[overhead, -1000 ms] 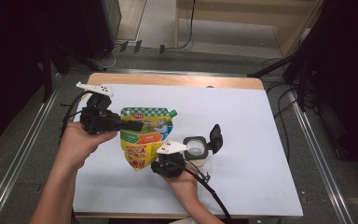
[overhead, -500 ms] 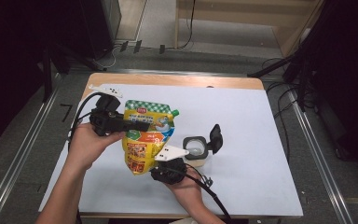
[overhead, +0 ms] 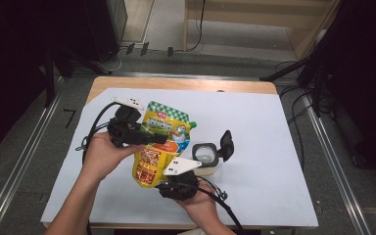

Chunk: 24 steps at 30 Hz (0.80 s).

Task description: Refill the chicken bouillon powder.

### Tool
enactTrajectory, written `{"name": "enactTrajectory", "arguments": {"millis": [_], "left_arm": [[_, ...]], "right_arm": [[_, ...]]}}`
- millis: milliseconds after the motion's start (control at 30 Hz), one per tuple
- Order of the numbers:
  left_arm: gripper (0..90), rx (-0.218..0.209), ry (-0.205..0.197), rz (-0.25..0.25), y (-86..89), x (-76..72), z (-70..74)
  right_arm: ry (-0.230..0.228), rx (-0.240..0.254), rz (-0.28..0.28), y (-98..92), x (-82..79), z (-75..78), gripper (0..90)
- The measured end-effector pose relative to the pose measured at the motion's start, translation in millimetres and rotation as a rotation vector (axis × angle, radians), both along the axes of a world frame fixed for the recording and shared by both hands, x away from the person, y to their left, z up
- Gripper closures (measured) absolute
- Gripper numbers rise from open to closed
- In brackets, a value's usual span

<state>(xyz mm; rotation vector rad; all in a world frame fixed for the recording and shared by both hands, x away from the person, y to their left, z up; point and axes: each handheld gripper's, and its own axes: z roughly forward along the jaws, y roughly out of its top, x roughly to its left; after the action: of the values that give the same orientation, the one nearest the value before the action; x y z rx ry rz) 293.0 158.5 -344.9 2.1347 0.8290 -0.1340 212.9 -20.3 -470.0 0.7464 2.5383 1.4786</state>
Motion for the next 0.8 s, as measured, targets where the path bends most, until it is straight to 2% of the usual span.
{"name": "enactTrajectory", "arguments": {"millis": [433,667,800], "left_arm": [[77.0,0.009,-0.003,-0.026,-13.3,-2.2,-5.7],[76.1,0.021,0.000,-0.030,-21.5,-3.7,-10.2],[75.1,0.030,-0.003,-0.038,-26.0,-4.5,-12.8]], "right_arm": [[0.015,-0.008,0.003,-6.8,-7.1,0.5,61.7],[0.028,0.010,0.021,-6.6,-9.0,1.8,61.1],[0.058,0.027,0.027,-7.1,-10.6,3.5,60.7]]}}
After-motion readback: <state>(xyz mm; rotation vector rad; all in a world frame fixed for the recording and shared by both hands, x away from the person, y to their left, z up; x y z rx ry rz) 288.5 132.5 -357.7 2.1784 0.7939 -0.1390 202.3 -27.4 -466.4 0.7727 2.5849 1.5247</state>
